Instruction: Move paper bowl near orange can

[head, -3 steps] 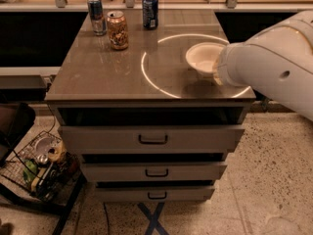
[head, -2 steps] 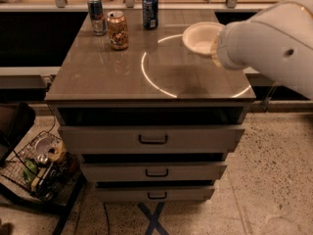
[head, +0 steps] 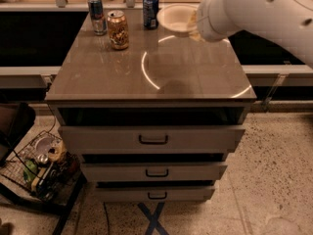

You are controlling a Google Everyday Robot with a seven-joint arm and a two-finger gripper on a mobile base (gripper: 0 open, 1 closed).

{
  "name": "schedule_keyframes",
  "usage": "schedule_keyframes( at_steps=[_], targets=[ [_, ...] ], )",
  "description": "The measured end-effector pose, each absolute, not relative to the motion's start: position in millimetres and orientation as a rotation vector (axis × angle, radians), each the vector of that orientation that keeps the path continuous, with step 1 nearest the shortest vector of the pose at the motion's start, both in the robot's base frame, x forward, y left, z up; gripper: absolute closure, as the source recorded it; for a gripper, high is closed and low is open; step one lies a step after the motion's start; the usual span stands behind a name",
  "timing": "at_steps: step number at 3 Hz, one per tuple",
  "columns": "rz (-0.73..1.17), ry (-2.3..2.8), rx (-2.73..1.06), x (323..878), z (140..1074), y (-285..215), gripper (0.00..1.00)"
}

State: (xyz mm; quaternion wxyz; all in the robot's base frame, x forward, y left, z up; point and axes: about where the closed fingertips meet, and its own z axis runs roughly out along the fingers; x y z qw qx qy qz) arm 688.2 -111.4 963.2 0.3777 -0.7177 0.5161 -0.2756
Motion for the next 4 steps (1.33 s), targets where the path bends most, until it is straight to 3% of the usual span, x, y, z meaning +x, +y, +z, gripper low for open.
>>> schedule_keyframes(
  at_steps=[2, 4],
  targets=[
    [-0.455, 1.257, -1.927, 741.4, 917.1, -59.1, 1.0],
    [-0.339, 1.197, -1.982, 767.4, 887.3, -19.6, 1.0]
  ],
)
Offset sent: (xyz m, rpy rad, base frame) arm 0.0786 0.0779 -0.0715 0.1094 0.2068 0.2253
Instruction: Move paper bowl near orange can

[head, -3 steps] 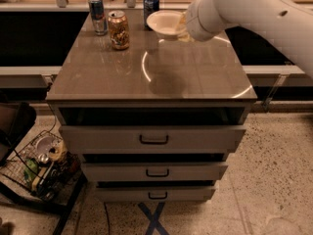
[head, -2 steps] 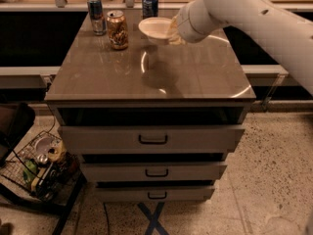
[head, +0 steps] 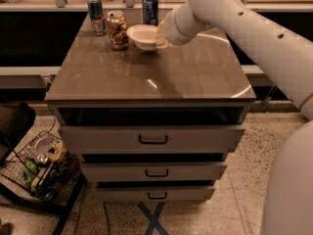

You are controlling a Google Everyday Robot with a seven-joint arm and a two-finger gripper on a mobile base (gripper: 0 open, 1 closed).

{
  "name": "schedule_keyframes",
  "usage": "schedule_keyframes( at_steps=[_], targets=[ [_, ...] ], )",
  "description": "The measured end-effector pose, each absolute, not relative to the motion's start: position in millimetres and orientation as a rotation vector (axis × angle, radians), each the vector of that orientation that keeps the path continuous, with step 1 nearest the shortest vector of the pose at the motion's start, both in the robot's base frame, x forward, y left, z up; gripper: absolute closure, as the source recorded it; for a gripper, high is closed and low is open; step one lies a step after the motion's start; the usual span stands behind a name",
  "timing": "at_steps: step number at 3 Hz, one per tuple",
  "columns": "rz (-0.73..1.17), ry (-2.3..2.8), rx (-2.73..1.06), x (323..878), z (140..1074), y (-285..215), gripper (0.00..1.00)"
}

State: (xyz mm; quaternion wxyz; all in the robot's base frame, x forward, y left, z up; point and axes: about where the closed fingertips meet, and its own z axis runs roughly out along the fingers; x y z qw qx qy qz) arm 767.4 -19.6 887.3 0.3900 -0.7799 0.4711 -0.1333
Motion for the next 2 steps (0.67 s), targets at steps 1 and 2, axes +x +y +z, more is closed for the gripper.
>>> schedule_keyframes(
  at_steps=[1, 2],
  targets=[
    [-0.331, 1.195, -1.987, 768.6, 884.1, -16.6, 0.87],
    [-0.327, 1.193, -1.99, 768.7, 881.7, -14.5, 0.63]
  ],
)
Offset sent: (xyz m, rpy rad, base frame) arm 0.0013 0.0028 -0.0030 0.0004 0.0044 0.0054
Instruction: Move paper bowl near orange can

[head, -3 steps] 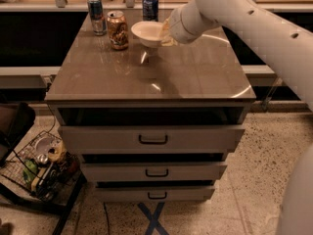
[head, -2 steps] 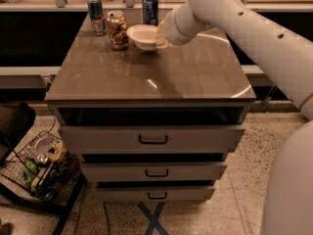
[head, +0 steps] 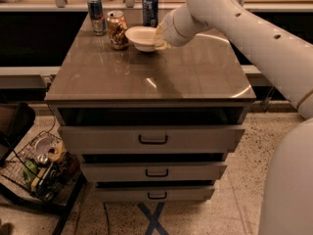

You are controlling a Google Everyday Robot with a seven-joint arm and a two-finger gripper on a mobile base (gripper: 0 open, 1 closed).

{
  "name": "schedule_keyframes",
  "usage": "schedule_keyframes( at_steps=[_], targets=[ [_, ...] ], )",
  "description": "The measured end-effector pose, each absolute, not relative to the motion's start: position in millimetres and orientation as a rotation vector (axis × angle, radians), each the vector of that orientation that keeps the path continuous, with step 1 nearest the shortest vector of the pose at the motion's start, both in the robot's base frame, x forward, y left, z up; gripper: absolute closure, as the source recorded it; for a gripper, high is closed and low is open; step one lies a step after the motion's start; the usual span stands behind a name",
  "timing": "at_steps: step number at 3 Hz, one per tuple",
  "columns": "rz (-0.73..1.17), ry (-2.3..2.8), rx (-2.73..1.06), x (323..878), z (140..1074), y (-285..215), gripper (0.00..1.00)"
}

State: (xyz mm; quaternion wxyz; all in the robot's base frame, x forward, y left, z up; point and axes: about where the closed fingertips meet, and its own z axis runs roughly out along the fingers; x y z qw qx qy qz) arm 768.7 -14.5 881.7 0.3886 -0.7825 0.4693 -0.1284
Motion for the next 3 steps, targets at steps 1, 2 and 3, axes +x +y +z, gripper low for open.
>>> schedule_keyframes(
  at_steps=[1, 2, 3],
  targets=[
    [-0.322, 1.193, -1.993, 768.7, 879.3, -12.5, 0.4],
    [-0.317, 1.192, -1.996, 768.7, 876.8, -10.6, 0.16],
    [-0.313, 1.191, -2.0, 768.8, 874.4, -8.7, 0.0]
  ],
)
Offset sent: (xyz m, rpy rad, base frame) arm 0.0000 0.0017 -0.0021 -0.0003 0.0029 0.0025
